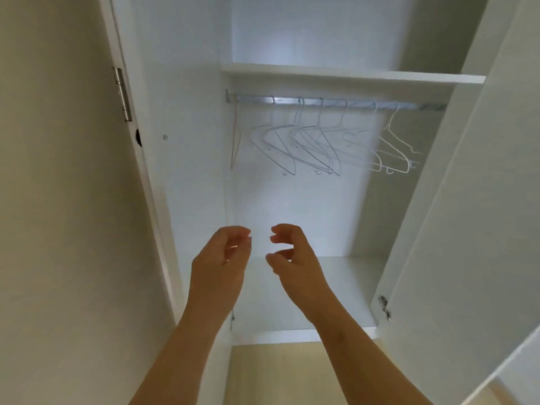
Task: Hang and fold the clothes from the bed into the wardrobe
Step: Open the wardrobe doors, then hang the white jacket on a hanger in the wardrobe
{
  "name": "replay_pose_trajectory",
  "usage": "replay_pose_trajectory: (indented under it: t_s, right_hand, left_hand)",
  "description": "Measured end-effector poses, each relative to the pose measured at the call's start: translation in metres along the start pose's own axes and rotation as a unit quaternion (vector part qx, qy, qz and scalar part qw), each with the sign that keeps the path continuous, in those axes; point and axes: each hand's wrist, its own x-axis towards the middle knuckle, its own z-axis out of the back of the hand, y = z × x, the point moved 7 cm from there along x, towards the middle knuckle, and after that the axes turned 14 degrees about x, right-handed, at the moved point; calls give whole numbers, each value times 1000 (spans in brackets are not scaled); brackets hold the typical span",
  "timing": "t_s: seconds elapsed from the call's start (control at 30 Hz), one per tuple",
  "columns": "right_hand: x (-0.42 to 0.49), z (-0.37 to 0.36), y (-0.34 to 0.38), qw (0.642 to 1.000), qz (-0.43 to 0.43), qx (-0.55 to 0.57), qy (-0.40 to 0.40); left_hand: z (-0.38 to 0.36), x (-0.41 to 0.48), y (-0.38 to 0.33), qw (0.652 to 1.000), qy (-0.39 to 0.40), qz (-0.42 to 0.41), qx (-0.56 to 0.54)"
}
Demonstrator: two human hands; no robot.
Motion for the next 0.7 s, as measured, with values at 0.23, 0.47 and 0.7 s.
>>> replay_pose_trajectory:
  t_s: [0.23,0.47,0.7]
  right_hand:
    - [-111,139,-20,974,-86,-3,-209]
    - [-266,248,-38,904,-163,-29,-393]
    - [-421,289,-62,782,-244,-17,-573]
  left_hand:
    - [-134,-84,-26,967,232,86,-67]
    - [-250,-218,-47,889,445,103,-37]
    - [-323,-339,-57,787,616,35,30]
